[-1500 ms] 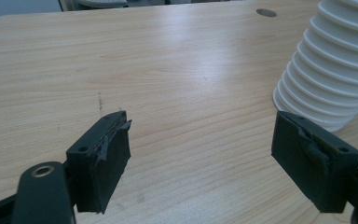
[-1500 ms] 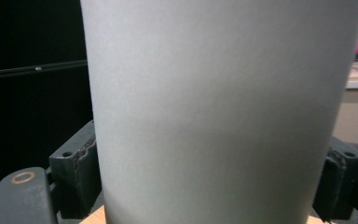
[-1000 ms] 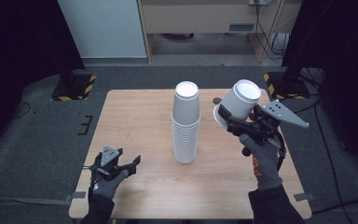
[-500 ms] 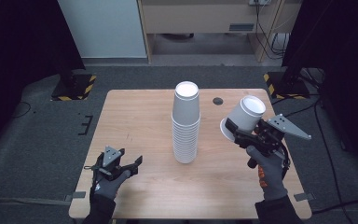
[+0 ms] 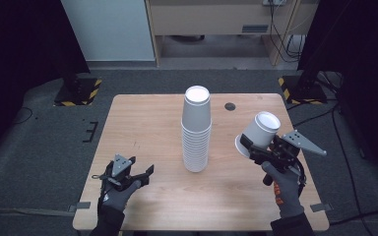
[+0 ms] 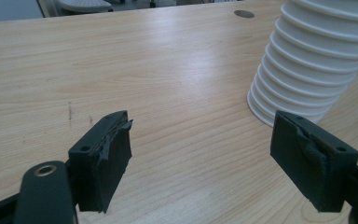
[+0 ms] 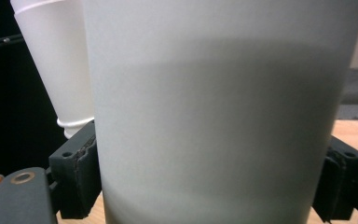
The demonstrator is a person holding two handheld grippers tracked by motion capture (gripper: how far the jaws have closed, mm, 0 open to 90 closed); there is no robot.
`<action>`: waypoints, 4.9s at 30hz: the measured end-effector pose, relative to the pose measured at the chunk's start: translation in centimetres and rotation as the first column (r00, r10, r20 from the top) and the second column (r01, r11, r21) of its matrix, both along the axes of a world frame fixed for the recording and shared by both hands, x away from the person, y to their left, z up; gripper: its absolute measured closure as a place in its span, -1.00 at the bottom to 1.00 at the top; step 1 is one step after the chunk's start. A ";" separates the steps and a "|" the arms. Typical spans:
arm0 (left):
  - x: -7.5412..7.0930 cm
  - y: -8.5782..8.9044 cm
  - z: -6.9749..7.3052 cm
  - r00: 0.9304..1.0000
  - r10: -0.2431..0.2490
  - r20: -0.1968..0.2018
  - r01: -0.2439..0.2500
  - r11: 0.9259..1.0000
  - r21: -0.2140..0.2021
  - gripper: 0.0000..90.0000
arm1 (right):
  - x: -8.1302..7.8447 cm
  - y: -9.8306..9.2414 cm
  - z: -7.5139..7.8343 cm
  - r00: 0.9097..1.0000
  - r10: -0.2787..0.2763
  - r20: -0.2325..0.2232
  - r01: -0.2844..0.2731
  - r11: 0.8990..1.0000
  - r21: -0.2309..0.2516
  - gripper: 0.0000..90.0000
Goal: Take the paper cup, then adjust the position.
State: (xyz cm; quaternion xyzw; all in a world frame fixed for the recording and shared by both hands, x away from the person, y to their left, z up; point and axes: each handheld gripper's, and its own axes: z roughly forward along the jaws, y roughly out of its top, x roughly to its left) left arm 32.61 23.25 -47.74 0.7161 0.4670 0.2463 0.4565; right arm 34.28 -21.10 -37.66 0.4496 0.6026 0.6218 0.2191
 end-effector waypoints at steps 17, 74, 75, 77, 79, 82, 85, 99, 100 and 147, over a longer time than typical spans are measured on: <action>-0.5 -1.7 0.5 0.997 -0.059 0.039 0.060 0.998 -0.014 -0.57 | -0.7 -0.6 -2.4 0.999 -0.006 -0.052 0.008 0.999 0.039 -0.67; -2.1 -12.2 1.3 0.941 -0.306 0.147 0.312 0.950 -0.019 -0.37 | -1.6 -1.8 -4.7 0.986 -0.013 -0.168 0.062 0.955 0.291 -0.68; -2.0 -12.4 1.3 0.939 -0.310 0.147 0.316 0.949 -0.019 -0.37 | -1.6 -1.9 -4.8 0.986 -0.016 -0.166 0.065 0.953 0.296 -0.67; -2.0 -12.7 1.3 0.937 -0.315 0.149 0.321 0.947 -0.017 -0.37 | -1.6 -1.9 -4.9 0.985 -0.014 -0.171 0.064 0.954 0.294 -0.68; -1.9 -13.1 1.5 0.935 -0.320 0.155 0.327 0.945 -0.027 -0.36 | -1.6 -1.8 -5.0 0.985 -0.010 -0.173 0.062 0.952 0.299 -0.68; -1.9 -13.5 1.7 0.931 -0.328 0.163 0.337 0.941 -0.034 -0.35 | -1.6 -1.7 -5.1 0.984 -0.001 -0.179 0.058 0.949 0.309 -0.67; -1.9 -13.9 1.9 0.927 -0.334 0.169 0.345 0.938 -0.037 -0.33 | -1.7 -1.7 -5.1 0.983 0.005 -0.183 0.055 0.946 0.318 -0.67; -1.6 -15.9 2.3 0.913 -0.357 0.197 0.372 0.927 -0.044 -0.27 | -1.6 -1.9 -5.7 0.978 0.018 -0.207 0.063 0.924 0.378 -0.67; -1.5 -16.0 2.3 0.912 -0.358 0.198 0.374 0.926 -0.045 -0.26 | -1.6 -1.9 -5.7 0.978 0.018 -0.208 0.063 0.924 0.378 -0.67; 1.1 -22.2 2.3 0.879 -0.402 0.256 0.428 0.902 -0.053 -0.11 | -1.5 -1.1 -6.1 0.970 0.059 -0.236 0.035 0.927 0.374 -0.68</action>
